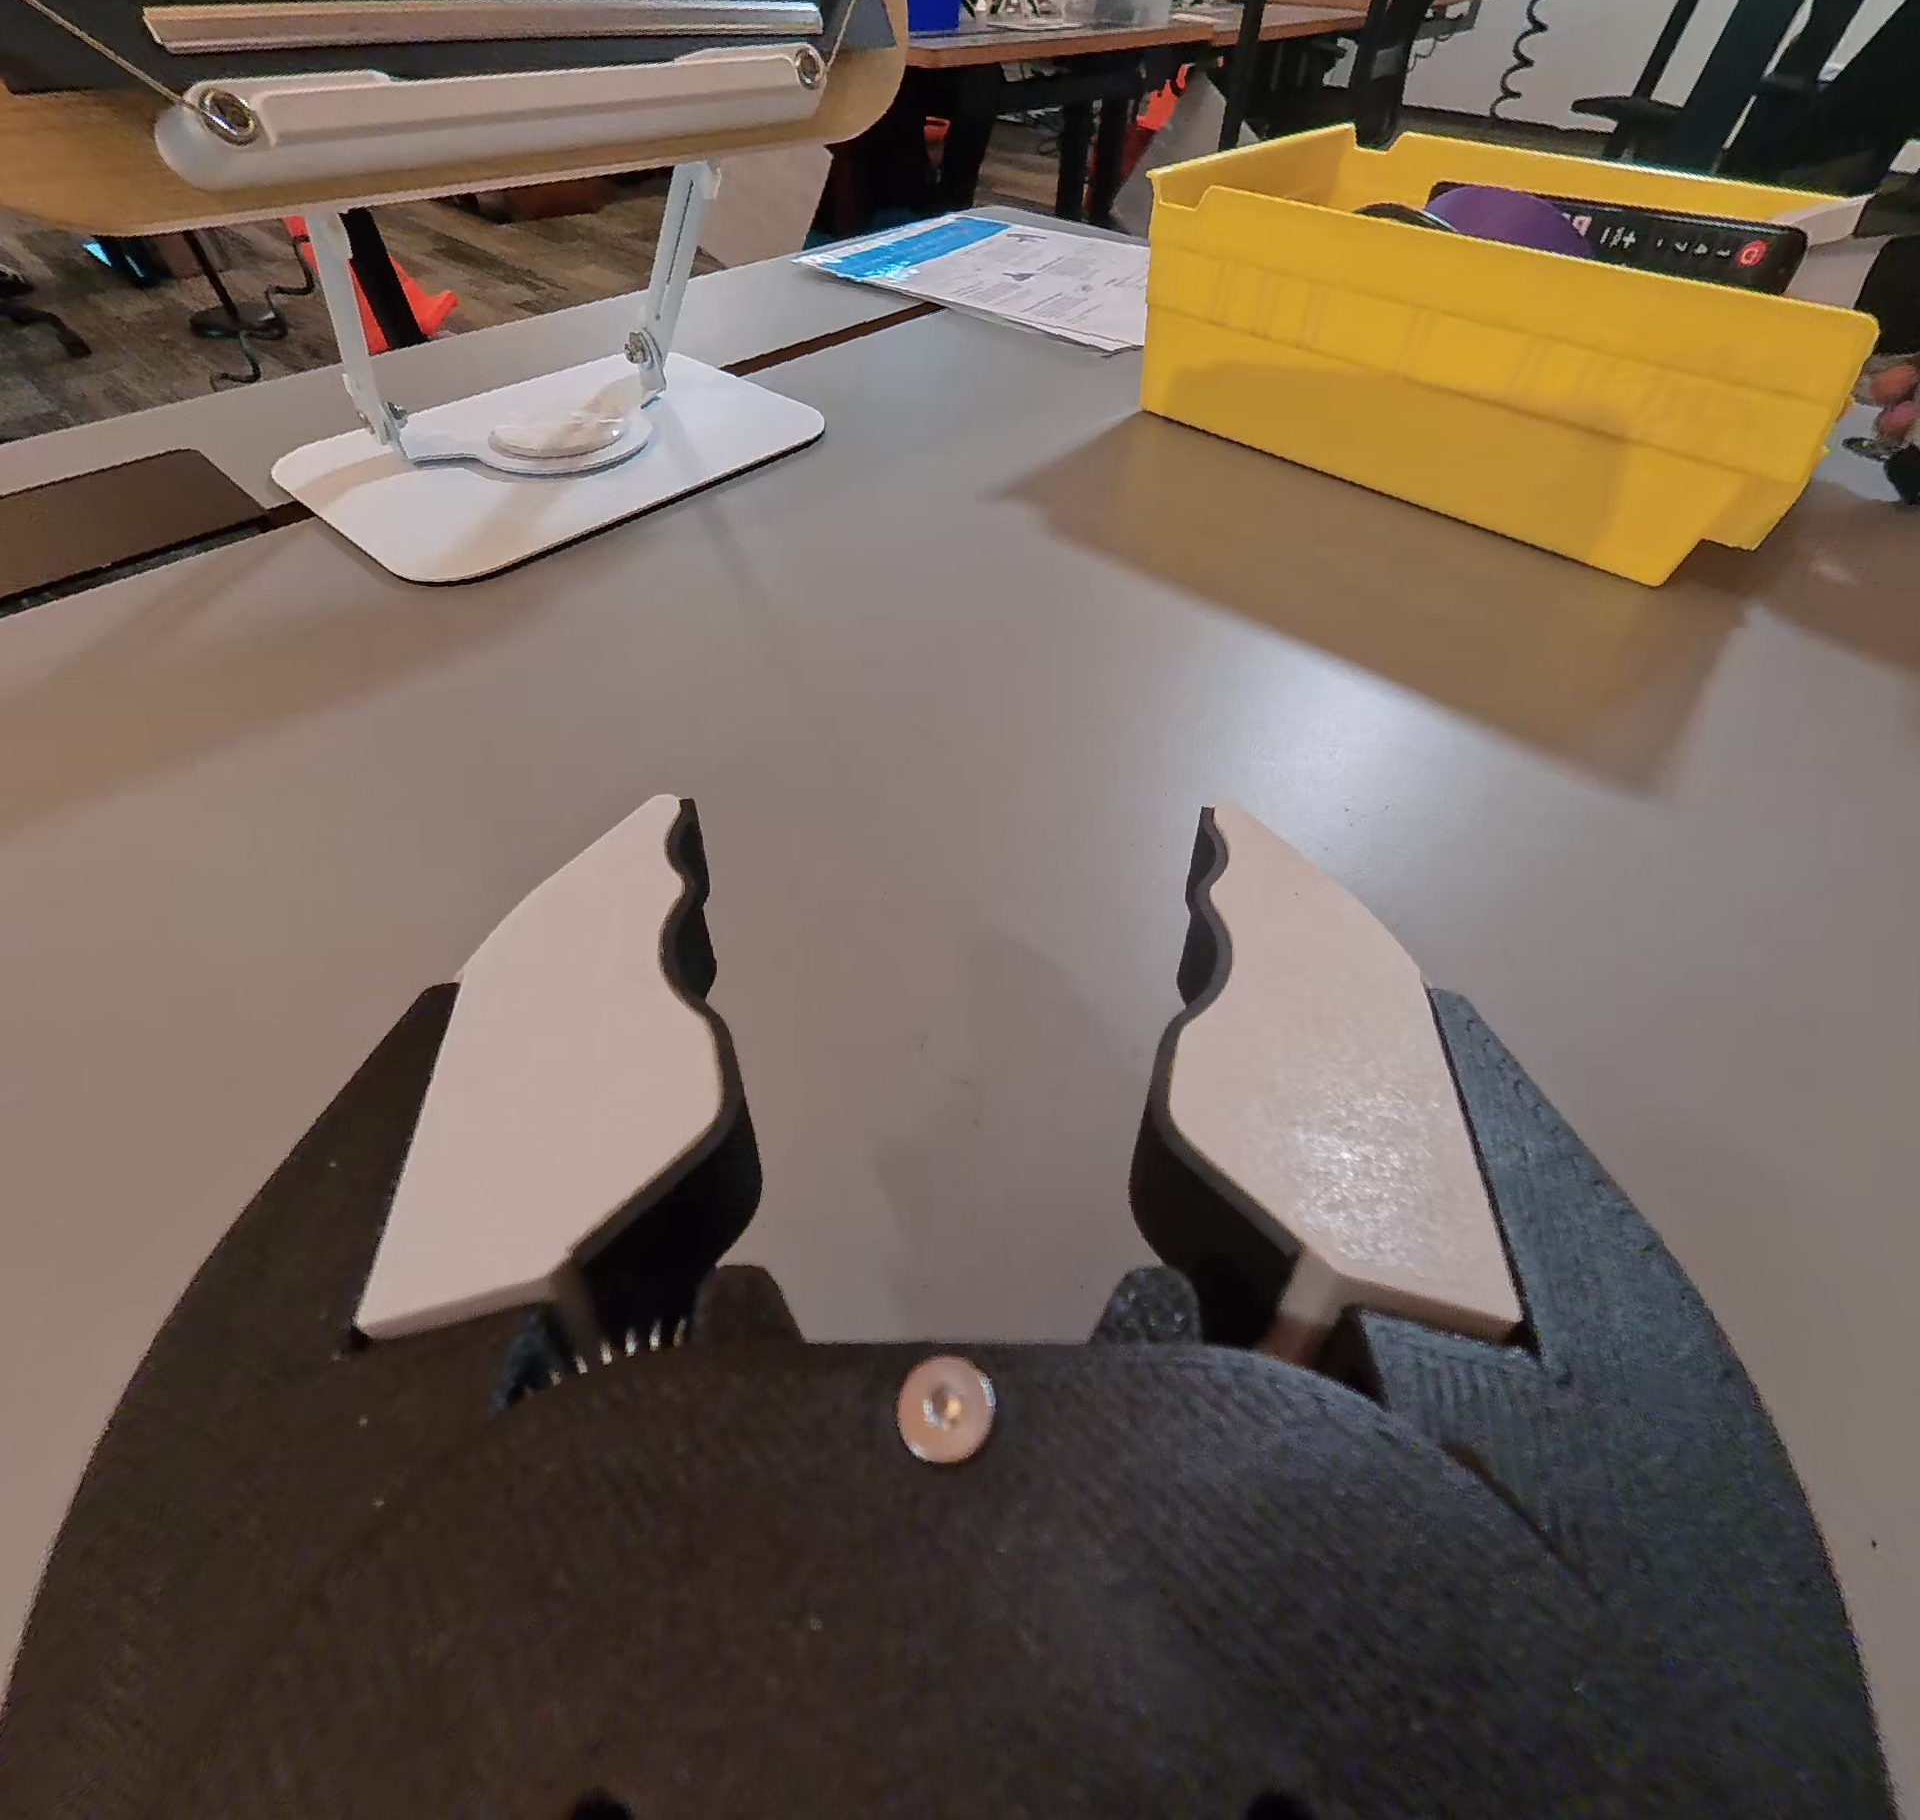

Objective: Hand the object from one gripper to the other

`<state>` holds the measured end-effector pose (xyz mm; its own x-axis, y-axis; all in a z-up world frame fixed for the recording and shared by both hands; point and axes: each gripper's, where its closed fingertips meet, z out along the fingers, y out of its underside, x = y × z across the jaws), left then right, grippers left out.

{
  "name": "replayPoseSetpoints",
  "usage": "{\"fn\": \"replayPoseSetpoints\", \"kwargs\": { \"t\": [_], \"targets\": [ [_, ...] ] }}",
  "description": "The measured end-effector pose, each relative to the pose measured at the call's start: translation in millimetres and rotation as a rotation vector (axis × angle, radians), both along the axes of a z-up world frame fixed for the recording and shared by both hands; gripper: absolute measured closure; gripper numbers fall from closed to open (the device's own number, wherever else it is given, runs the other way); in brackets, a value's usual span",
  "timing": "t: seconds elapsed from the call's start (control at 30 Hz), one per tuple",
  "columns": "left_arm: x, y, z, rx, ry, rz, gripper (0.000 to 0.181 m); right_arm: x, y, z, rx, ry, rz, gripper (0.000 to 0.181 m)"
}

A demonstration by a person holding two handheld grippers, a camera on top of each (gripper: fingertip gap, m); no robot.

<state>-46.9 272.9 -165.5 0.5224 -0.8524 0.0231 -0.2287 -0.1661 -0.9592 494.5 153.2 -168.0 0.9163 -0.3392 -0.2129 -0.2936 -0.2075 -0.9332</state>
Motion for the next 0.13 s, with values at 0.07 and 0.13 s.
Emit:
{"fn": "replayPoseSetpoints", "kwargs": {
  "t": [0.07,0.13],
  "targets": [
    [-0.2,0.0,0.2,-0.001,-0.002,0.000,0.091,-1.1,0.7,0.0,0.014,0.014,0.009,0.147],
    [-0.3,0.2,0.3,-0.002,-0.004,0.000,0.091,-6.6,3.0,-1.5,0.019,0.034,0.051,0.156]
  ]
}}
